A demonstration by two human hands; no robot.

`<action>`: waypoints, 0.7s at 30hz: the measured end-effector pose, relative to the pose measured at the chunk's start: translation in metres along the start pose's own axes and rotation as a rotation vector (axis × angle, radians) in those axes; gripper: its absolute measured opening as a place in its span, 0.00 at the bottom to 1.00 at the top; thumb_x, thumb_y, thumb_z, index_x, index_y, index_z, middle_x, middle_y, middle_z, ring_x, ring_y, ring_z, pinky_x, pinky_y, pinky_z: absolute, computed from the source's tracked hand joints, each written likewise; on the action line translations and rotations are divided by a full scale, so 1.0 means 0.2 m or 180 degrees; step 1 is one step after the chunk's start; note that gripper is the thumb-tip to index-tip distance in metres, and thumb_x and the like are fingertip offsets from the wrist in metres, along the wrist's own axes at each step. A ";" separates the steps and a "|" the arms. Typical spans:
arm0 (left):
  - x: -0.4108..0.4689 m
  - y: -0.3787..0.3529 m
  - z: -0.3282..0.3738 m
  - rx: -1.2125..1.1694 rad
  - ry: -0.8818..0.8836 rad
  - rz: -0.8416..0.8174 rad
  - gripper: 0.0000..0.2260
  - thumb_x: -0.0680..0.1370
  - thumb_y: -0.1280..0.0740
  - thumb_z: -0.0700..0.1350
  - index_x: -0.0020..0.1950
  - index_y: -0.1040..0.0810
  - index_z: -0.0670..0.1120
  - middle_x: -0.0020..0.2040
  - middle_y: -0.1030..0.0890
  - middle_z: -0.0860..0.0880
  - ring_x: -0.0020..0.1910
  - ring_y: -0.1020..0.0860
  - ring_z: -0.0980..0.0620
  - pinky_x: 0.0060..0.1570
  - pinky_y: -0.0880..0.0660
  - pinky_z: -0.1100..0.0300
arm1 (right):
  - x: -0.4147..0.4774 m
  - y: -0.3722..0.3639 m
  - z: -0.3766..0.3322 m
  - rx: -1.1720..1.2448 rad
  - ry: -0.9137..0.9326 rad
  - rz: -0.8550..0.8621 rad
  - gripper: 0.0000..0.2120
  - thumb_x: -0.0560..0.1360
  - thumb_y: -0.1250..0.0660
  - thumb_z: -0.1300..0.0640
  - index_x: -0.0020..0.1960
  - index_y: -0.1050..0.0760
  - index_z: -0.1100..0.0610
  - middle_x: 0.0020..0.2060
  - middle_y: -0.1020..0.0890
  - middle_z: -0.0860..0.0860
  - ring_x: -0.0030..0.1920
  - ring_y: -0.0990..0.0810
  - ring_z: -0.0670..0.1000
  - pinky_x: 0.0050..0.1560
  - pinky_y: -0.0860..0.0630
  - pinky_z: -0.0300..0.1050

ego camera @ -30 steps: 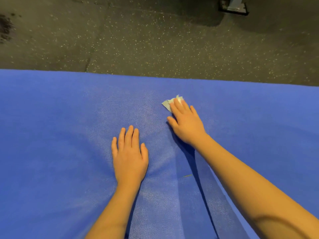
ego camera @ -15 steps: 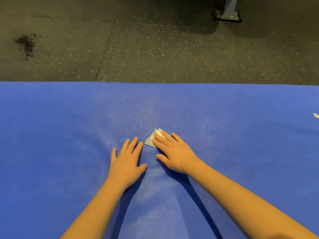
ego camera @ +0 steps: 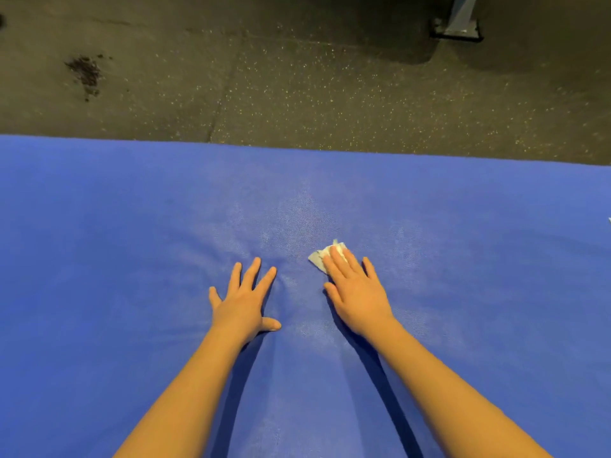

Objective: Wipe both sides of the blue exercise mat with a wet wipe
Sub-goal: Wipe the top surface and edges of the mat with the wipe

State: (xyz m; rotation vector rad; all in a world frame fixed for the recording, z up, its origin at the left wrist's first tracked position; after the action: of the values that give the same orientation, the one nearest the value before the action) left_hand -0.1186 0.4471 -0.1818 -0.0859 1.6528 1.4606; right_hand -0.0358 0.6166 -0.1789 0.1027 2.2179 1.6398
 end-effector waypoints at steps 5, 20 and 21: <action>0.00 0.00 -0.02 -0.0041 0.0045 0.0039 0.46 0.73 0.31 0.63 0.78 0.61 0.61 0.78 0.66 0.57 0.77 0.65 0.48 0.71 0.49 0.32 | -0.14 -0.10 -0.27 0.0322 0.0584 -0.0374 0.36 0.73 0.59 0.38 0.78 0.49 0.52 0.77 0.55 0.47 0.76 0.60 0.48 0.75 0.57 0.54; 0.00 0.00 0.00 0.0043 0.0041 0.0087 0.46 0.73 0.31 0.62 0.78 0.60 0.60 0.78 0.64 0.56 0.78 0.64 0.47 0.70 0.49 0.31 | -0.23 -0.01 -0.15 -0.0085 0.0648 0.0064 0.28 0.77 0.55 0.47 0.70 0.32 0.55 0.73 0.35 0.51 0.74 0.38 0.52 0.70 0.38 0.58; 0.00 0.01 0.00 0.0092 0.0049 0.0113 0.46 0.73 0.31 0.63 0.78 0.60 0.60 0.79 0.64 0.55 0.78 0.63 0.47 0.70 0.48 0.32 | -0.22 -0.02 -0.10 -0.0043 0.0292 0.0034 0.29 0.76 0.57 0.46 0.72 0.36 0.56 0.74 0.38 0.51 0.75 0.42 0.52 0.71 0.39 0.58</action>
State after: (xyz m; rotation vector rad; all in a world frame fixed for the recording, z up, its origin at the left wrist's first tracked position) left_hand -0.1195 0.4470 -0.1804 -0.0520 1.6950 1.4654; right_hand -0.0012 0.5852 -0.1662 0.0365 2.2769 1.6970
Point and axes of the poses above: each hand's wrist, its own x-axis towards the middle knuckle, its own y-axis out of the back of the hand, z = x × y, the point moved 9 cm from there along x, towards the middle knuckle
